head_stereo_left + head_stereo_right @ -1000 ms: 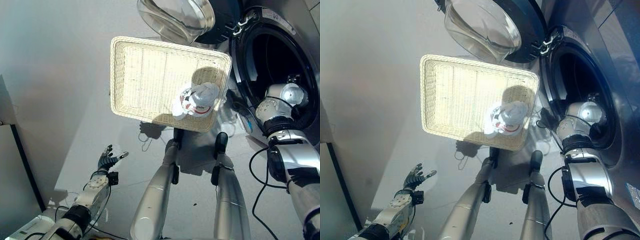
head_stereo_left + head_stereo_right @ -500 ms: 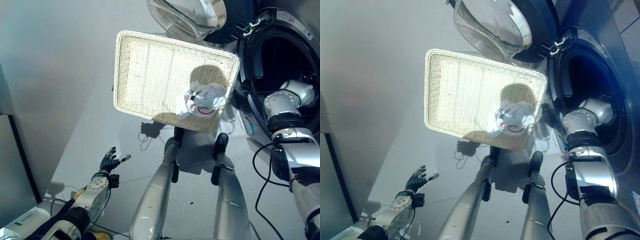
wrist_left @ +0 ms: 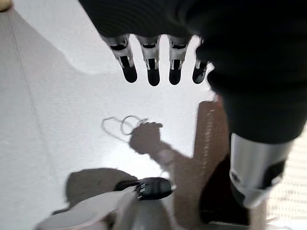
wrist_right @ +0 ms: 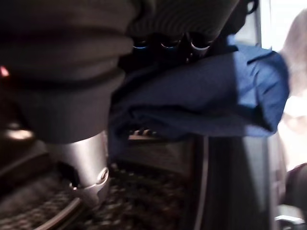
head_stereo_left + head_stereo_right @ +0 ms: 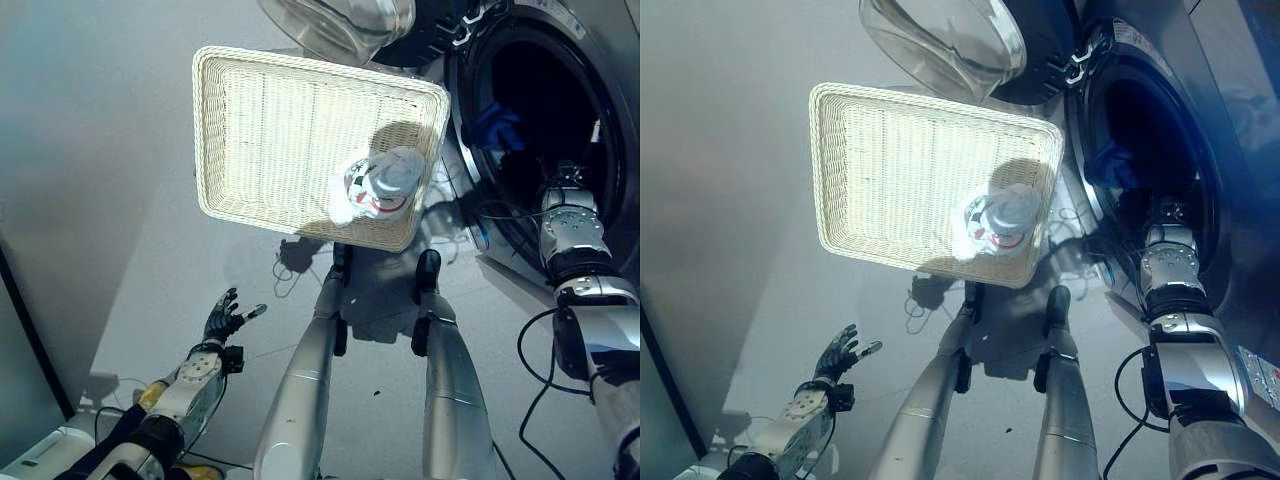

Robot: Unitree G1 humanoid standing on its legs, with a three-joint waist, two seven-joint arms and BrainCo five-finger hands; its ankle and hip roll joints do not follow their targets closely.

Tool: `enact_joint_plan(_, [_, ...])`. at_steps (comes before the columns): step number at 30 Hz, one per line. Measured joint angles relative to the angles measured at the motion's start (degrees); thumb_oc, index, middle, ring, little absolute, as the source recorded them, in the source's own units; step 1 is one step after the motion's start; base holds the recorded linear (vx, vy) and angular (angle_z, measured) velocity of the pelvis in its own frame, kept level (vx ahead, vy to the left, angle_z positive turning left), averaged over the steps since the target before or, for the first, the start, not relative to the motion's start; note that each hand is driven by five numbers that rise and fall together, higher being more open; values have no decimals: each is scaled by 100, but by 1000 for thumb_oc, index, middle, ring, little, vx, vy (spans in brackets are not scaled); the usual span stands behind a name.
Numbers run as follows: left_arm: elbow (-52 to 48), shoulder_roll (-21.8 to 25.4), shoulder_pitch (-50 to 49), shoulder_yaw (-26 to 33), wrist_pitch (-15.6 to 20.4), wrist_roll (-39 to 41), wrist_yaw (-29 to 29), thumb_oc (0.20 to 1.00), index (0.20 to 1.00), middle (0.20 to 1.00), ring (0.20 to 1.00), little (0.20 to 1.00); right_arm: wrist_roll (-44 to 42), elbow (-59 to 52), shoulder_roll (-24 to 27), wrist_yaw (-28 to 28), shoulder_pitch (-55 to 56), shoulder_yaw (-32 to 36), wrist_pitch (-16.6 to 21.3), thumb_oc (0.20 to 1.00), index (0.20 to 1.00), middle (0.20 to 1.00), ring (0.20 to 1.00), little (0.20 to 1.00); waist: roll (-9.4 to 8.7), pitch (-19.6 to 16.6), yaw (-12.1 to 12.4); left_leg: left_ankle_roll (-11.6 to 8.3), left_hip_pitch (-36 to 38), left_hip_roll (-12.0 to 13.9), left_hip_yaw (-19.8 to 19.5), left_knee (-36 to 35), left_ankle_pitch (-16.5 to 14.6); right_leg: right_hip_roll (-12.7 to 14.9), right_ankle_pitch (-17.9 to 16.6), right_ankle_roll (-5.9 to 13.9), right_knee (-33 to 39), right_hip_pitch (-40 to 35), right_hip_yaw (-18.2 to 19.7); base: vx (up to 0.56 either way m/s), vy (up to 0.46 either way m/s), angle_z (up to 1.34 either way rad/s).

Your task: Put the clothes into the washing machine.

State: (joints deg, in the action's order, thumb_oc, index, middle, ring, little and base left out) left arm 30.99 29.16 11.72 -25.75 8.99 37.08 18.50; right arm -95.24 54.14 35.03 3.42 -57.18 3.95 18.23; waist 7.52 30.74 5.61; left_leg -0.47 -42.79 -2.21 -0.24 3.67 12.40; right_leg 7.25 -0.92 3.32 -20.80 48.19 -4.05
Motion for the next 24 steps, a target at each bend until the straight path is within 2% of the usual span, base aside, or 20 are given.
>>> enact_joint_plan(4, [-134,-16,2,17,341,-1,274,1000,1000,1000,1000,1000,-399,-293,-174,-243,125,229,377,1000,1000,1000,1000,1000,10,-2,1,-5,8,-1,5,3,-2,-4,19,-7,0,-6,0,-36,35,-1])
enact_joint_plan(6, [-180,-52,-1,84,467,-3,393,1000,1000,1000,1000,1000,-783,-423,-279,-528,209,353,419,1000,1000,1000,1000,1000,12,-3,-7,-12,28,4,5,3,-7,-12,26,-15,1,-29,-6,-47,29,0])
enact_joint_plan(10, [-262,-137,3,248,621,-6,491,1000,1000,1000,1000,1000,-1012,-649,-465,-745,364,445,444,1000,1000,1000,1000,1000,13,-4,-14,-22,93,13,2,0,-14,-23,33,-23,3,-91,-14,-51,26,0])
enact_joint_plan(14, [-271,-160,1,245,659,-8,515,1000,1000,1000,1000,1000,-994,-666,-595,-729,481,438,468,1000,1000,1000,1000,1000,13,-4,-6,-29,196,20,-4,-7,-20,-25,41,-29,14,-202,-27,-46,25,1])
enact_joint_plan(19, [-229,-213,0,261,661,-7,523,1000,1000,1000,1000,1000,-1121,-898,-816,-1004,651,438,789,1000,1000,1000,1000,1000,12,-4,-24,-29,222,24,-3,-18,-20,-33,40,-30,31,-228,-27,-52,48,0])
enact_joint_plan(24, [-63,-487,-7,372,693,-20,528,1000,1000,1000,1000,1000,-1580,-1376,-1532,-1338,1244,416,1038,1000,1000,1000,1000,1000,7,-6,-240,-29,507,22,3,-134,-24,-35,41,-15,157,-520,-29,-54,84,-1])
